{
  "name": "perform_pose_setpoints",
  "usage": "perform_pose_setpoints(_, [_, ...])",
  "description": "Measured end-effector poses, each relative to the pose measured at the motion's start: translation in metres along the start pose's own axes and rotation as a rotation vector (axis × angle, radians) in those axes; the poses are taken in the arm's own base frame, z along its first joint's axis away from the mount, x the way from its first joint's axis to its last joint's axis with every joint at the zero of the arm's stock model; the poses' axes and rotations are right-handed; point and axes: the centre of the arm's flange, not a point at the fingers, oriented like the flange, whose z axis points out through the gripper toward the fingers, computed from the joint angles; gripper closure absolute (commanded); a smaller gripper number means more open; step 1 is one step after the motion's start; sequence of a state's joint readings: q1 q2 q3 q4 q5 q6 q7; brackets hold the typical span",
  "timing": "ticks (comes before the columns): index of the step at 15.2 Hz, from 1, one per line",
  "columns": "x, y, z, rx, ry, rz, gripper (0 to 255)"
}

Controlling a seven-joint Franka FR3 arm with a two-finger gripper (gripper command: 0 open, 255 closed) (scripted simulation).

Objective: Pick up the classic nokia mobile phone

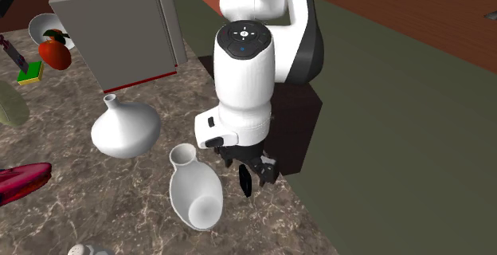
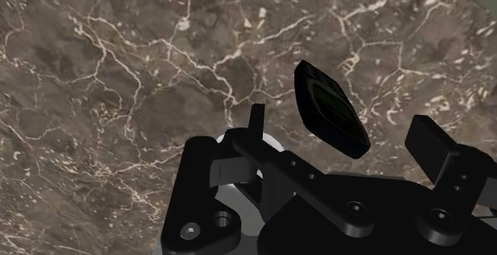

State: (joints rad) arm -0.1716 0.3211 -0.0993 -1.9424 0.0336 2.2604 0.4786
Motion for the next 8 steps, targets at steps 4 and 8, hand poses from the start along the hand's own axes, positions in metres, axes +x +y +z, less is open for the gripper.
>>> perform_pose_setpoints(4, [0.0006,0.0003,0.0029,0.001,0.001,0.0,255])
perform_pose_setpoints(8, [0.0009,0.0003,0.0029,0.001,0.002,0.0,255])
